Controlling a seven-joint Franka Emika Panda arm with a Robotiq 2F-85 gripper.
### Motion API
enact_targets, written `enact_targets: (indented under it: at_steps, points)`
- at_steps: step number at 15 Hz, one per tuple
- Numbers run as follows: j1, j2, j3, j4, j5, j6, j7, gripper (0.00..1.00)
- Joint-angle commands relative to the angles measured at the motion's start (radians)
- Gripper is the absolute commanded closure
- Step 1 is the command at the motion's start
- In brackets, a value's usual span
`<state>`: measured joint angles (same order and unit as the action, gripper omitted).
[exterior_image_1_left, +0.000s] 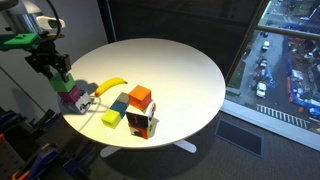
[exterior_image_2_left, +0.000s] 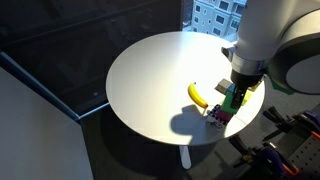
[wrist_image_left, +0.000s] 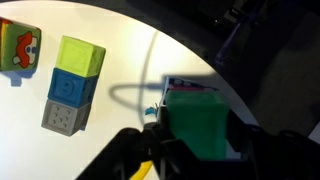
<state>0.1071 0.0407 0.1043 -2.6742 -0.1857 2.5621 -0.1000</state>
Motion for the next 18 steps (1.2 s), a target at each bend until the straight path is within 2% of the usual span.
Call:
enact_targets:
  at_steps: [1,2,3,4,5,6,9,13,18]
  points:
    - [0.001,0.011,0.000,0.016,-0.002,-0.004,0.012,0.70]
    - [0.001,0.012,0.001,0.016,-0.001,-0.004,0.011,0.70]
    - [0.002,0.012,0.001,0.015,-0.001,-0.004,0.009,0.55]
    - [0.002,0.011,0.002,0.014,0.000,-0.004,0.007,0.32]
    - [0.003,0.009,0.002,0.013,-0.003,-0.003,0.009,0.21]
    - [0.003,0.009,0.002,0.012,-0.003,-0.003,0.009,0.20]
    - [0.003,0.007,0.002,0.011,0.000,-0.002,0.005,0.00]
    - [0.003,-0.004,0.005,0.007,0.013,-0.006,-0.011,0.00]
    - [0.007,-0.046,0.020,0.000,0.088,-0.029,-0.063,0.00]
